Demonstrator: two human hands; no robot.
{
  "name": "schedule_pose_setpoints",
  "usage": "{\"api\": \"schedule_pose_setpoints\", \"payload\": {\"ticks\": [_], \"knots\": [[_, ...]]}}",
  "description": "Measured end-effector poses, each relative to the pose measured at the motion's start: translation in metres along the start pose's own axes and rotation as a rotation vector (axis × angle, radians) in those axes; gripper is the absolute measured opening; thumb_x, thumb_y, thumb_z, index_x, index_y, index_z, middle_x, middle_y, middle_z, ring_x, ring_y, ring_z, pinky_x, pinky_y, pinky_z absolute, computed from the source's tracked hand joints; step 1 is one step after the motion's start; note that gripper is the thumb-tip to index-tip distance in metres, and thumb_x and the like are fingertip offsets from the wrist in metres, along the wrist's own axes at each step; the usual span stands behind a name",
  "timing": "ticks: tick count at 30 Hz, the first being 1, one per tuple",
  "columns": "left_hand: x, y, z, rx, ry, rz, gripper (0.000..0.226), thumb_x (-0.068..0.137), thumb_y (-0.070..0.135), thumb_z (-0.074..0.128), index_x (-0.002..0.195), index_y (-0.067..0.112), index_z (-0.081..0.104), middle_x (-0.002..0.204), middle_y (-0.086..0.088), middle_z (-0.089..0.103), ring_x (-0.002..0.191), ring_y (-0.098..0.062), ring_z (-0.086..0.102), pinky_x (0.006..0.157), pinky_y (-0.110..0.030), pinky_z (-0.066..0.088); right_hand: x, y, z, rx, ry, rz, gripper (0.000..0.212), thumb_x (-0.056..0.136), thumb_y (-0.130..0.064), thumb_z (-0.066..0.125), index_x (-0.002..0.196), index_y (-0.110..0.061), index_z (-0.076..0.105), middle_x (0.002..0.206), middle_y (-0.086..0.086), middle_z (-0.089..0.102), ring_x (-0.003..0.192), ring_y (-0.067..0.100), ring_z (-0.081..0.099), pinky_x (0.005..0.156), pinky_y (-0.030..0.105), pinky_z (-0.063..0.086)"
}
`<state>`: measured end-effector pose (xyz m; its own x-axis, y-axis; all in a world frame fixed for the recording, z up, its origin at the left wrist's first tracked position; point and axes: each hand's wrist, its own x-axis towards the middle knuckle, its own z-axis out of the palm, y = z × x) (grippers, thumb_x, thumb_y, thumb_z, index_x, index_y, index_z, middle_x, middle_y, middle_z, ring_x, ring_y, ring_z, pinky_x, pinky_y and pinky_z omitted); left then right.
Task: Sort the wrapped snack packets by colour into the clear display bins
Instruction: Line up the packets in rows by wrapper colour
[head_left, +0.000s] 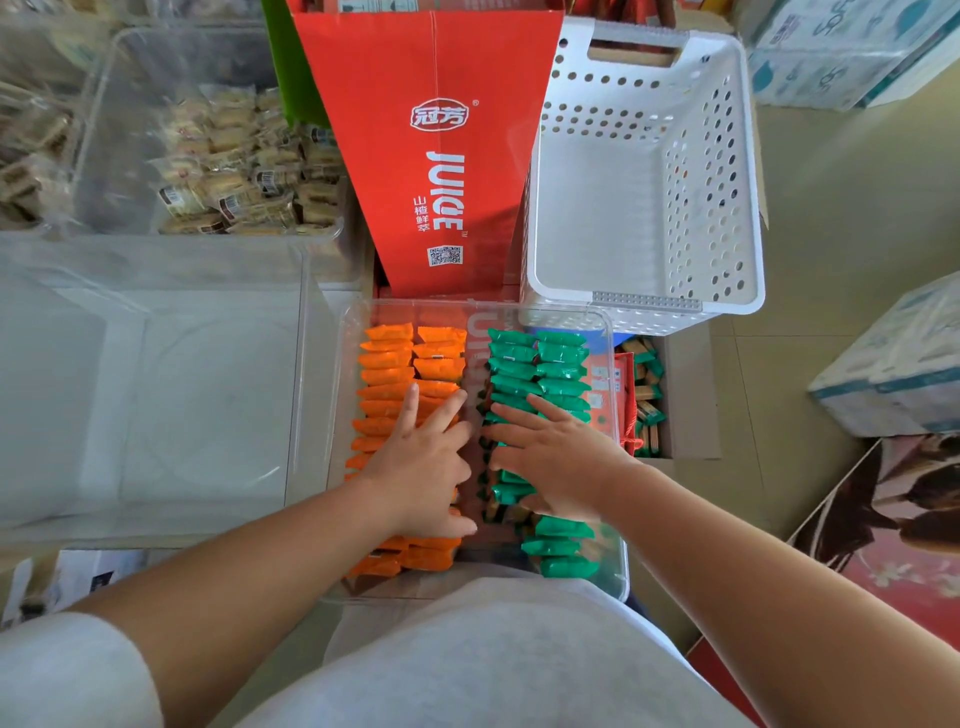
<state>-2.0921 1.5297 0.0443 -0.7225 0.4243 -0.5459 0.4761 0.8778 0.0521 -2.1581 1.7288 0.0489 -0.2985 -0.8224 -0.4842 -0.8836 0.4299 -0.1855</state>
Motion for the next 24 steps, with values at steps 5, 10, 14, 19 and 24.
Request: {"api": "schedule_pose_setpoints", "payload": {"ticks": [5, 10, 14, 19, 24], "knots": [[-0.005, -0.002, 0.004, -0.089, 0.011, 0.066, 0.033, 0.088, 0.046, 0.051, 0.115, 0.038, 0.069, 0.154, -0.002, 0.033, 0.151, -0.033, -0.017, 0.106, -0.071, -0.023, -0.002, -0.001, 0.001, 0.002, 0.004, -0.002, 0.057, 0.091, -0.043, 0.063, 0.143, -0.031, 0.043, 0.163, -0.003, 0.024, 0.154, 0.022, 0.003, 0.124, 0.05, -0.002], [-0.004, 0.001, 0.01, -0.05, -0.002, 0.1, 0.052, 0.094, 0.064, 0.035, 0.1, 0.032, 0.075, 0.148, -0.004, 0.043, 0.151, -0.038, -0.014, 0.107, -0.075, -0.019, -0.001, -0.001, 0.002, 0.001, 0.012, 0.003, 0.058, 0.091, -0.045, 0.063, 0.143, -0.031, 0.042, 0.162, -0.004, 0.026, 0.154, 0.022, 0.003, 0.124, 0.05, -0.003], [-0.005, 0.009, 0.008, 0.042, -0.03, 0.071, 0.075, 0.073, 0.086, 0.045, 0.114, 0.028, 0.071, 0.135, -0.006, 0.048, 0.15, -0.04, -0.013, 0.106, -0.076, -0.016, -0.002, -0.002, 0.0, -0.003, 0.006, 0.008, 0.056, 0.093, -0.045, 0.061, 0.143, -0.031, 0.042, 0.162, -0.004, 0.026, 0.154, 0.021, 0.002, 0.124, 0.051, -0.003], [-0.005, 0.004, 0.009, 0.005, 0.016, 0.079, 0.073, 0.075, 0.081, 0.047, 0.121, 0.027, 0.065, 0.143, -0.007, 0.045, 0.151, -0.039, -0.011, 0.108, -0.073, -0.019, -0.004, -0.003, -0.003, -0.029, -0.038, 0.02, 0.059, 0.094, -0.046, 0.059, 0.146, -0.032, 0.037, 0.165, -0.004, 0.019, 0.154, 0.022, 0.001, 0.123, 0.056, -0.001], [-0.002, -0.005, 0.002, -0.121, 0.166, 0.087, 0.069, 0.081, 0.08, 0.037, 0.123, 0.033, 0.066, 0.149, -0.001, 0.046, 0.153, -0.032, -0.001, 0.112, -0.07, -0.013, -0.01, -0.002, -0.003, -0.068, -0.037, 0.024, 0.061, 0.096, -0.054, 0.051, 0.152, -0.038, 0.03, 0.167, -0.003, 0.009, 0.154, 0.024, -0.003, 0.121, 0.056, -0.009]]}}
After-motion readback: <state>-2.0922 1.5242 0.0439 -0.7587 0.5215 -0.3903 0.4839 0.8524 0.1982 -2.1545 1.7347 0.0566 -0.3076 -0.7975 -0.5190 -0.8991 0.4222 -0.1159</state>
